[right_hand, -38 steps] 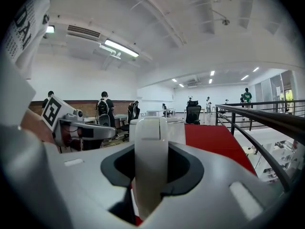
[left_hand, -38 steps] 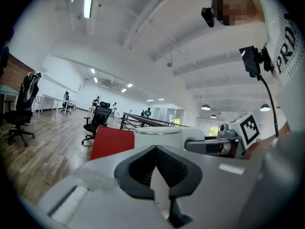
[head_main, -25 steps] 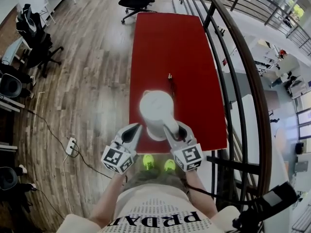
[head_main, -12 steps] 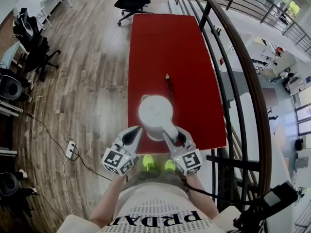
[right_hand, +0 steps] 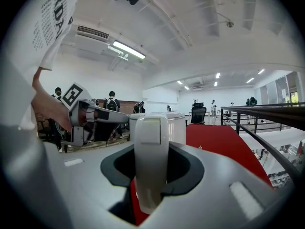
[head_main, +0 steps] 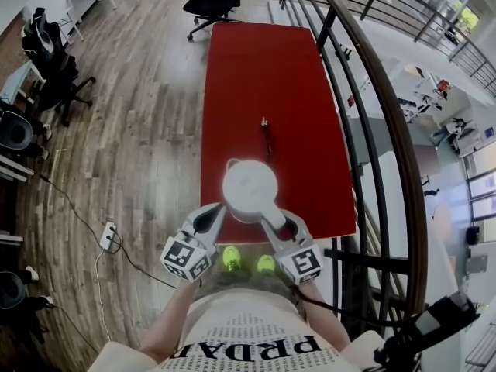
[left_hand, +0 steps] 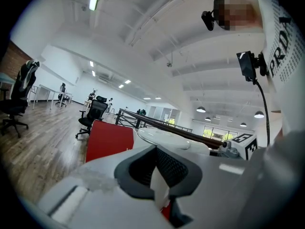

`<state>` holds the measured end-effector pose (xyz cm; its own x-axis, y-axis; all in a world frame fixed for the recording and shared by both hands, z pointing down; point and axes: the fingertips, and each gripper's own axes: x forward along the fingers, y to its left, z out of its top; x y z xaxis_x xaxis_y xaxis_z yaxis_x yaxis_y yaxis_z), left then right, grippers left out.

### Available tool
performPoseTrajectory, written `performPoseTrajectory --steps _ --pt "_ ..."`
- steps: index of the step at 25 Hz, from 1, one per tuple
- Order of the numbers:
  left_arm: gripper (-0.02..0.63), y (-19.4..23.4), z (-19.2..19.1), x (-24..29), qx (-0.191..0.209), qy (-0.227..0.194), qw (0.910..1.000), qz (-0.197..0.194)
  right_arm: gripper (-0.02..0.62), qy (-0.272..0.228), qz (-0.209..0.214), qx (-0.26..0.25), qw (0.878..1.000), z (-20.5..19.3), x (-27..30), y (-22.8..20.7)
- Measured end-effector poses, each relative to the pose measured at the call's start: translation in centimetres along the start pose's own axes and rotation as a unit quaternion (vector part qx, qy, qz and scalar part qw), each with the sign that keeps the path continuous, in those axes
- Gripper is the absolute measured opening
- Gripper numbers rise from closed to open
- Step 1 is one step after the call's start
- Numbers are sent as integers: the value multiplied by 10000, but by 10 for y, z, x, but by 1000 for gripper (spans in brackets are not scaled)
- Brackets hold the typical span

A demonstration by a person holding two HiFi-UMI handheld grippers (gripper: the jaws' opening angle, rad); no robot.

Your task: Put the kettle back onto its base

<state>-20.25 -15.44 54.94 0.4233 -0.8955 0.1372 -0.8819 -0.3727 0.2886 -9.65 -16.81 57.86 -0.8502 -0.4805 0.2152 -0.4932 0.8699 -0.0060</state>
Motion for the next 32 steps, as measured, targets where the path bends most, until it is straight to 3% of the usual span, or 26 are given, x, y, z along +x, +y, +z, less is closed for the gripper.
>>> performPoseTrajectory --steps 8,26,30,32 --pt "-9 -5 -4 -8 -53 3 10000 40 124 421 -129 29 9990 -17 -7 9" --pt "-9 -11 -2 -10 -15 -76 10000 9 129 480 -14 -156 9987 -24 -4 12" --pt "-9 -11 4 -6 50 -143 9999 -32 226 386 170 -230 9988 -17 -7 18" --pt "-9 -10 9 -5 71 -192 9998 -42 242 324 137 -289 9990 -7 -9 19"
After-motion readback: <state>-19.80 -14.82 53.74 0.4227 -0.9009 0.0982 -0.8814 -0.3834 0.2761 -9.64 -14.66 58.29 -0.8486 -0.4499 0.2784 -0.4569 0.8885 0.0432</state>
